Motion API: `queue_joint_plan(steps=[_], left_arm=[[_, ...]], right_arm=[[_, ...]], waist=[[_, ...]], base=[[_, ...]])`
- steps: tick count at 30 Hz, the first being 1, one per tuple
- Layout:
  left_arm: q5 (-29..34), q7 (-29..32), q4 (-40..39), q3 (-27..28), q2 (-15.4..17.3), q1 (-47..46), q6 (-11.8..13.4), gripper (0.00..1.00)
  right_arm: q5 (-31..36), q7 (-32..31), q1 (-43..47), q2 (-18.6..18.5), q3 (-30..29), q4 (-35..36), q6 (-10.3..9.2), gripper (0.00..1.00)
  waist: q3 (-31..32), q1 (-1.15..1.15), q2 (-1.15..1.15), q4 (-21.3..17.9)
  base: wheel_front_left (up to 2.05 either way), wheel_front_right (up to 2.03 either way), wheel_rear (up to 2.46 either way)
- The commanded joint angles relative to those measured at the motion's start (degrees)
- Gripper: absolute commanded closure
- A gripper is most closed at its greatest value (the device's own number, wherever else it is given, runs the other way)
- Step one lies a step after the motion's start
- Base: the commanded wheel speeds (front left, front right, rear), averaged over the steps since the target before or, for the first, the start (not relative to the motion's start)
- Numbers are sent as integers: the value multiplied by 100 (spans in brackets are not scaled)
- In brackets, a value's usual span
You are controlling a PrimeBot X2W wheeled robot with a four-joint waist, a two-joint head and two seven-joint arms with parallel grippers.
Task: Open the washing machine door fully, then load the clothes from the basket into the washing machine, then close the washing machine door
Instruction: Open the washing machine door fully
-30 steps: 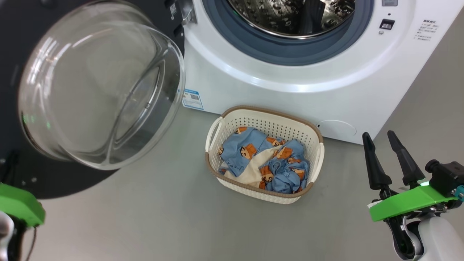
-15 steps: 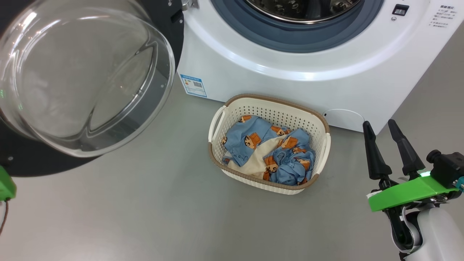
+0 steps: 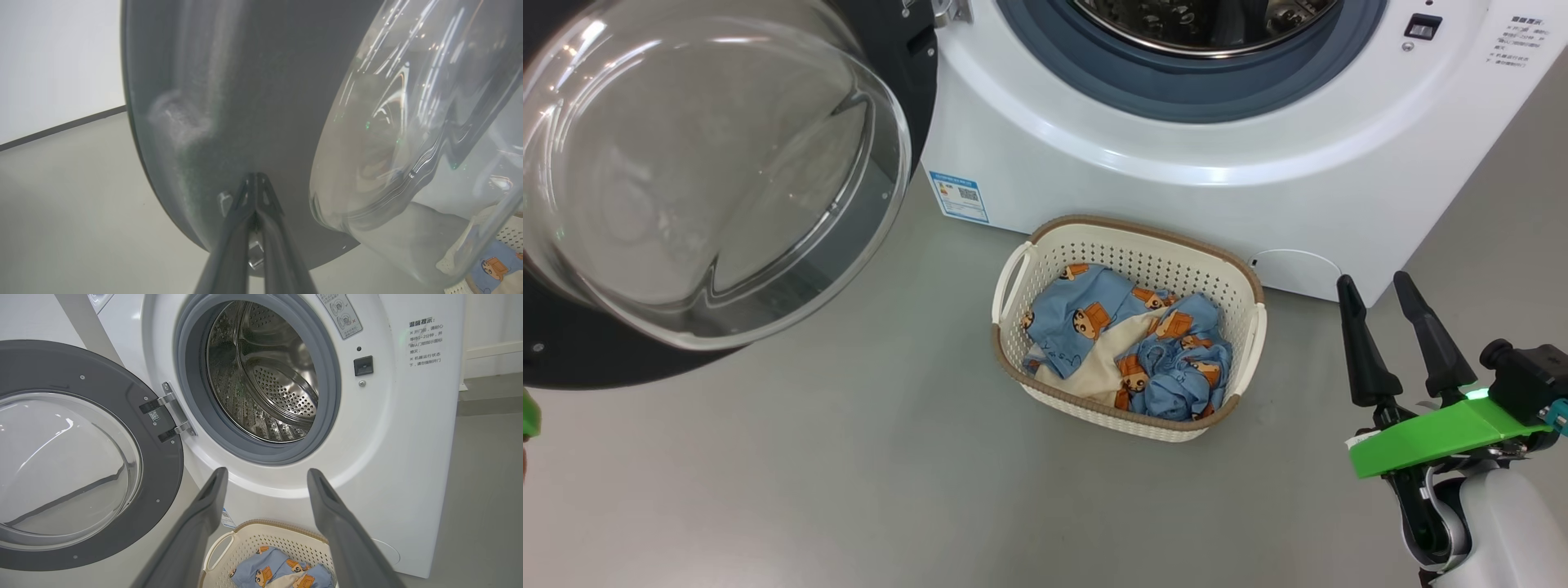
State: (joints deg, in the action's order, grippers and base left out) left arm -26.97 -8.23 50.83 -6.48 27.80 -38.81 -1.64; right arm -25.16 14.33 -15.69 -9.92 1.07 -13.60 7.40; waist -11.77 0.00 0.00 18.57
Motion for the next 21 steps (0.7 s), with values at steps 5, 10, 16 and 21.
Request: queue_joint_plan(steps=[5,10,16,21], left_arm=[[-64,-204,71,147,358,-210,-87,100],[-97,-304,90,136,326,-118,-120,100],[-175,-444,18,134,292,105,-220,100],[-237,-535,-217,158,224,340,-230,94]], right_arm=[[15,67,-81,45,104,137,9,0],[7,67,-44,66,103,132,9,0],[-15,67,4,54,115,113,9,0],[-25,67,47,41,116,113,9,0]], waist=[[31,0,0,-12],[71,0,0,-23],[144,0,0,-29],[183,0,0,-18]], base=[[0,0,0],[0,0,0],[0,0,0],[0,0,0]])
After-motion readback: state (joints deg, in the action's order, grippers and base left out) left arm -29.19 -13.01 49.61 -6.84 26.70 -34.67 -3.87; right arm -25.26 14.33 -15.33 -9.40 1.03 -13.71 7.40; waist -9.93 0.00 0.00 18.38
